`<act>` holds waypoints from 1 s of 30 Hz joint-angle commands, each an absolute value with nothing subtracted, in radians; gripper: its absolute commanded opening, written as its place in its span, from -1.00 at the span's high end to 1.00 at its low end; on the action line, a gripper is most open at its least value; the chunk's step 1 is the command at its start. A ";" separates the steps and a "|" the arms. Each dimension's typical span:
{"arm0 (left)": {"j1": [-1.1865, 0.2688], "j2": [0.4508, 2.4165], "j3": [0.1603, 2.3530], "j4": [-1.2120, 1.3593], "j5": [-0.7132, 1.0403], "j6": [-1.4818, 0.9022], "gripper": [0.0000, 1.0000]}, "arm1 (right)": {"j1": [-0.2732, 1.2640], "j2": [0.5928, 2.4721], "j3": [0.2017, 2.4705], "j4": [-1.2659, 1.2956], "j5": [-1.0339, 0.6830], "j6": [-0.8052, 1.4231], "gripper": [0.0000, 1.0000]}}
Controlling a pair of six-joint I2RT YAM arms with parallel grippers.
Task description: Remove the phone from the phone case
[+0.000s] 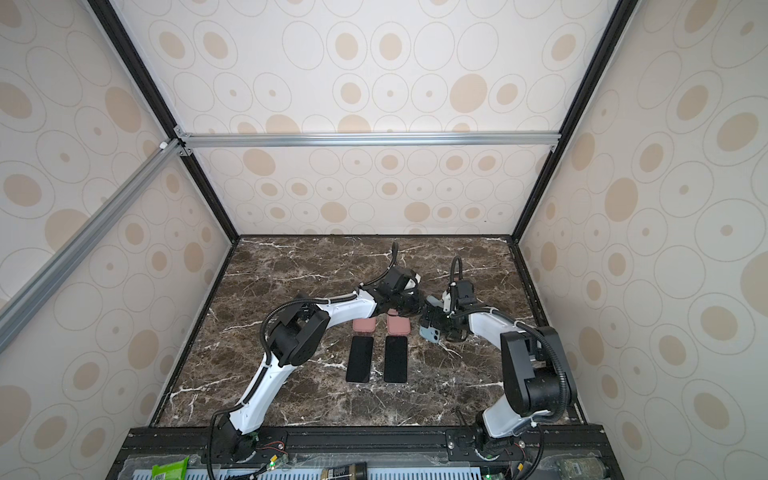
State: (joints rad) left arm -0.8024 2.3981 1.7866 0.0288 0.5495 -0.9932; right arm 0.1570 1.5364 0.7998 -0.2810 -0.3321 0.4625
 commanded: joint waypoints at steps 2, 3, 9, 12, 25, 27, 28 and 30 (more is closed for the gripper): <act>-0.822 2.318 1.820 0.062 0.561 -0.977 1.00 | 0.162 1.387 0.796 -0.387 -0.280 0.423 -0.98; -0.823 2.310 1.828 0.056 0.556 -0.968 1.00 | 0.161 1.353 0.796 -0.403 -0.269 0.416 -0.98; -0.824 2.236 1.894 -0.031 0.496 -0.875 1.00 | 0.161 1.112 0.800 -0.517 -0.171 0.381 -0.98; -0.824 2.175 1.918 -0.077 0.444 -0.791 1.00 | 0.161 0.988 0.794 -0.546 -0.099 0.399 -0.97; -0.827 1.789 1.763 -0.172 0.087 -0.302 1.00 | 0.161 0.872 0.925 -0.566 -0.068 0.578 -0.88; -0.827 1.703 1.669 -0.108 0.063 -0.233 1.00 | 0.161 0.877 0.940 -0.543 -0.095 0.631 -0.87; -0.827 1.656 1.606 -0.065 0.048 -0.195 1.00 | 0.161 0.880 0.946 -0.527 -0.115 0.659 -0.87; -0.827 1.561 1.477 0.046 0.066 -0.100 1.00 | 0.162 0.892 0.955 -0.499 -0.158 0.713 -0.87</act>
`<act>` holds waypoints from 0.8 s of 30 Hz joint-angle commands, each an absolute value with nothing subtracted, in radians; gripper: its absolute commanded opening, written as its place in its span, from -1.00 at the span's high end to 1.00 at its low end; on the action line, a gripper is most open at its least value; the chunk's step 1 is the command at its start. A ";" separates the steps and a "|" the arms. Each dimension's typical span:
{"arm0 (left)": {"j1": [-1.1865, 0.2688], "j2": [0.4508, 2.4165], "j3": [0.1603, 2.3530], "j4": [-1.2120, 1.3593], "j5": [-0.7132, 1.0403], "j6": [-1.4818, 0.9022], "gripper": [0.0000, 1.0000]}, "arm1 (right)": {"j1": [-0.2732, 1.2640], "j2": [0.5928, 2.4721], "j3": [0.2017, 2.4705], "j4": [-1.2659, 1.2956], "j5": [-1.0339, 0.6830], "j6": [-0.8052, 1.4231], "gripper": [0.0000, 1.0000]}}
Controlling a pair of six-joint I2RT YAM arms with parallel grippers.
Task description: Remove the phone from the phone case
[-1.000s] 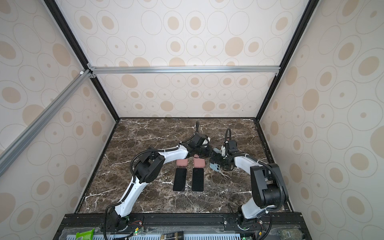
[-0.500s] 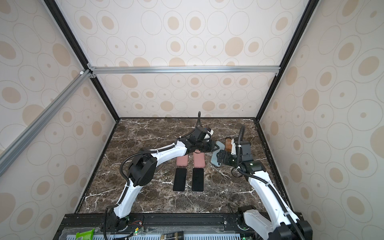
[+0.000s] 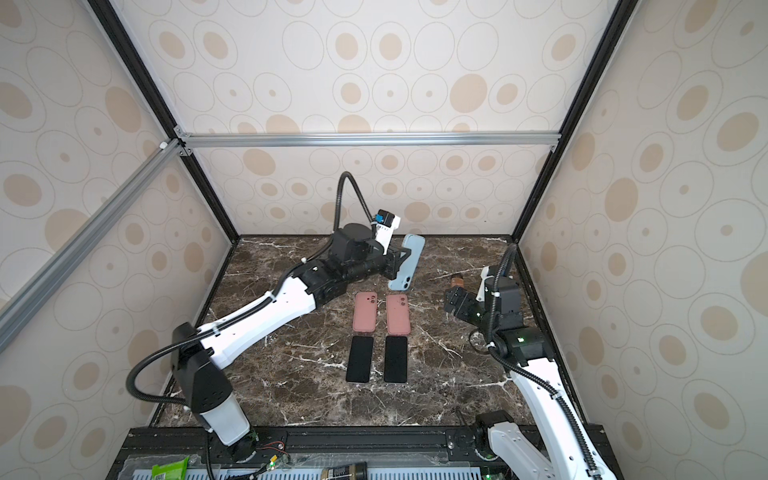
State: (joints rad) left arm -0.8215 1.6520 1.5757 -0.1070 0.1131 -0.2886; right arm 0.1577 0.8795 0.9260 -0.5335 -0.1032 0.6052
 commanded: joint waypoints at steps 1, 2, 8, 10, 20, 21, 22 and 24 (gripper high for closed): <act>-0.827 1.509 1.404 0.099 0.080 -0.054 1.00 | 0.162 0.898 0.962 -0.486 -0.182 0.739 -0.87; -0.827 1.456 1.334 0.160 0.089 -0.007 1.00 | 0.163 0.905 0.966 -0.474 -0.203 0.767 -0.87; -0.827 1.242 1.072 0.338 0.143 0.287 1.00 | 0.205 0.934 0.983 -0.417 -0.269 0.953 -0.79; -0.827 1.201 1.031 0.342 0.134 0.354 1.00 | 0.234 0.937 0.988 -0.395 -0.272 1.000 -0.76; -0.826 1.126 0.950 0.240 0.197 0.679 1.00 | 0.429 0.992 1.048 -0.252 -0.308 1.188 -0.65; -0.827 1.127 0.949 0.234 0.199 0.698 1.00 | 0.439 0.997 1.056 -0.249 -0.309 1.197 -0.64; -0.828 1.129 0.952 0.226 0.203 0.712 1.00 | 0.450 1.002 1.061 -0.241 -0.309 1.207 -0.64; -0.828 1.134 0.961 0.209 0.211 0.744 1.00 | 0.470 1.016 1.068 -0.236 -0.312 1.221 -0.62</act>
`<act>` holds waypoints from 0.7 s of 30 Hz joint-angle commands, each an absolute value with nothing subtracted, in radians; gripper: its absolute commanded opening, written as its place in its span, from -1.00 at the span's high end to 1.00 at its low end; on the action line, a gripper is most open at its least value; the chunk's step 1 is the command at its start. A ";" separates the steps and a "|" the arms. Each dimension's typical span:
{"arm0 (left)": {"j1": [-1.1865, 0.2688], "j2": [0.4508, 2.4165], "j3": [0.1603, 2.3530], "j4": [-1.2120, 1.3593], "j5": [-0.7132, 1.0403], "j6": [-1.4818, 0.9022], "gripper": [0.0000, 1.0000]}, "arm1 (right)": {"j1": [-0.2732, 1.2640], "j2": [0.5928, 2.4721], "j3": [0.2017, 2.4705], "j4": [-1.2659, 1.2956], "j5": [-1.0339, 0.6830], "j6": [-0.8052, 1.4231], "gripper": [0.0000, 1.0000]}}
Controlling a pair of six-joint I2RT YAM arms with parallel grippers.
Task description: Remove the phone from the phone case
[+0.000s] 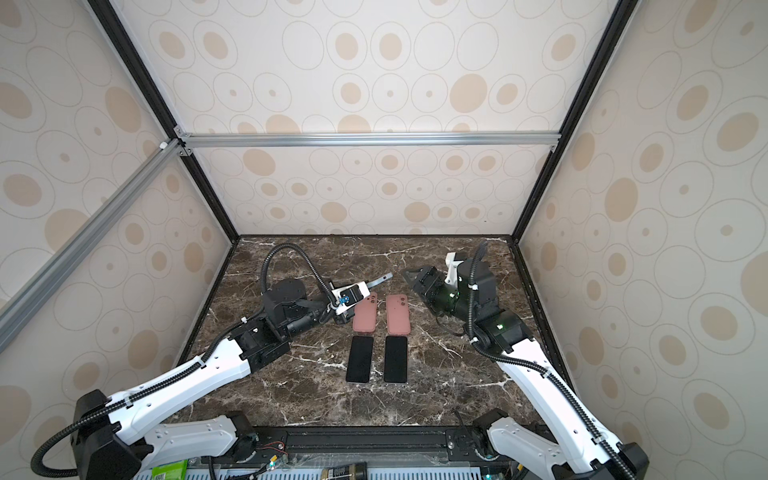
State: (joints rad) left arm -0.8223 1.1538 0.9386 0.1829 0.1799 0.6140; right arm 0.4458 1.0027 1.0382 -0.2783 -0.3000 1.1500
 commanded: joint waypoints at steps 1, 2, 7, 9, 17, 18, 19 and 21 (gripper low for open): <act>-0.830 1.139 0.968 0.198 0.214 0.759 1.00 | 0.478 1.024 1.074 -0.236 -0.316 1.224 -0.61; -0.831 1.145 0.977 0.185 0.217 0.773 1.00 | 0.487 1.030 1.075 -0.236 -0.316 1.231 -0.60; -0.839 1.162 0.989 0.185 0.215 0.829 1.00 | 0.505 1.053 1.063 -0.204 -0.333 1.278 -0.53; -0.846 1.172 0.994 0.189 0.204 0.853 1.00 | 0.513 1.067 1.062 -0.190 -0.342 1.297 -0.48; -0.879 1.202 0.981 0.244 0.102 1.003 1.00 | 0.539 1.112 1.044 -0.131 -0.377 1.380 -0.19; -0.885 1.204 0.976 0.256 0.087 1.024 1.00 | 0.539 1.114 1.040 -0.128 -0.377 1.388 -0.15; -0.891 1.206 0.971 0.270 0.071 1.042 1.00 | 0.539 1.117 1.036 -0.126 -0.377 1.392 -0.12; -0.903 1.212 0.965 0.276 0.047 1.076 1.00 | 0.539 1.118 1.025 -0.121 -0.376 1.404 -0.08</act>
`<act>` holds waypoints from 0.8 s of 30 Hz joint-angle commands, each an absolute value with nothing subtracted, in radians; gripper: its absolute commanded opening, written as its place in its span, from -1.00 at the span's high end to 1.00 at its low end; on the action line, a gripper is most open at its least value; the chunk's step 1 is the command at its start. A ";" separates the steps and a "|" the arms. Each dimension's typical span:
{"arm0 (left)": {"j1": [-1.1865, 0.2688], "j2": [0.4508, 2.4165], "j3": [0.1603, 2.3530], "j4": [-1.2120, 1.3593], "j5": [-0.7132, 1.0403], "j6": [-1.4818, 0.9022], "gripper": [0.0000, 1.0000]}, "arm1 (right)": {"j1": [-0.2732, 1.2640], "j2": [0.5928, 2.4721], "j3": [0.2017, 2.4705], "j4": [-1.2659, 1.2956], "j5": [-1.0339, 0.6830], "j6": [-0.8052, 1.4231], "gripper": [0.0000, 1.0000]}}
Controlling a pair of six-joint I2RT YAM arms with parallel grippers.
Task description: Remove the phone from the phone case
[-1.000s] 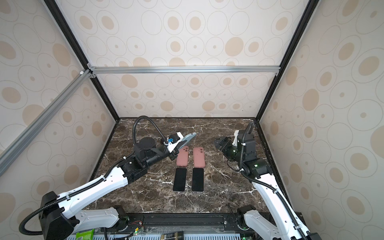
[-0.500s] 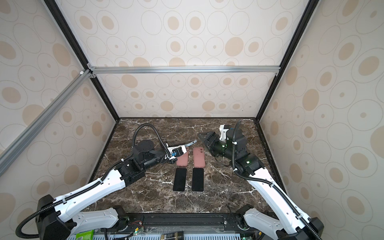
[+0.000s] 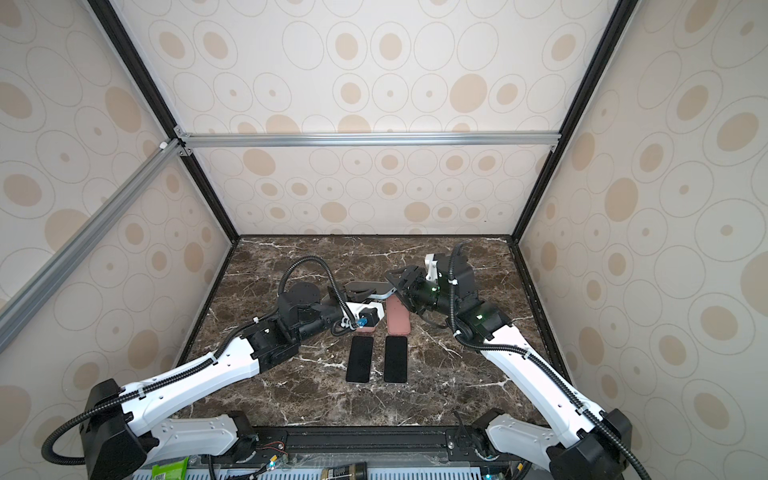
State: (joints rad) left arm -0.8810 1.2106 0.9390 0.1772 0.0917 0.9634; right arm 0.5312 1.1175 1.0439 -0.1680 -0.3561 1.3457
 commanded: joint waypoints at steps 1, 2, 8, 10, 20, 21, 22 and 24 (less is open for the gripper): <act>-0.910 1.213 0.960 0.290 0.036 1.094 1.00 | 0.540 1.120 1.019 -0.113 -0.376 1.411 -0.05; -0.914 1.216 0.956 0.307 0.028 1.107 1.00 | 0.540 1.121 1.012 -0.103 -0.377 1.418 -0.02; -0.949 1.224 0.915 0.368 -0.044 1.202 1.00 | 0.540 1.121 0.995 -0.073 -0.382 1.443 0.11; -0.962 1.230 0.895 0.412 -0.079 1.234 1.00 | 0.540 1.121 0.992 -0.063 -0.383 1.448 0.15; -0.986 1.249 0.854 0.477 -0.129 1.295 1.00 | 0.540 1.104 0.957 -0.008 -0.365 1.473 0.46; -0.988 1.249 0.853 0.477 -0.129 1.289 1.00 | 0.539 1.102 0.952 0.002 -0.364 1.473 0.50; -0.989 1.249 0.853 0.480 -0.130 1.282 1.00 | 0.539 1.101 0.946 0.012 -0.363 1.478 0.55; -0.991 1.249 0.847 0.498 -0.133 1.262 0.86 | 0.540 1.103 0.933 0.044 -0.361 1.486 0.63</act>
State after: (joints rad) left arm -0.9775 1.2510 0.8448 0.4156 -0.1268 1.2469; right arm 0.5323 1.1217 0.9485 -0.0387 -0.3626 1.4551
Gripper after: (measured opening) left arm 0.124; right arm 0.197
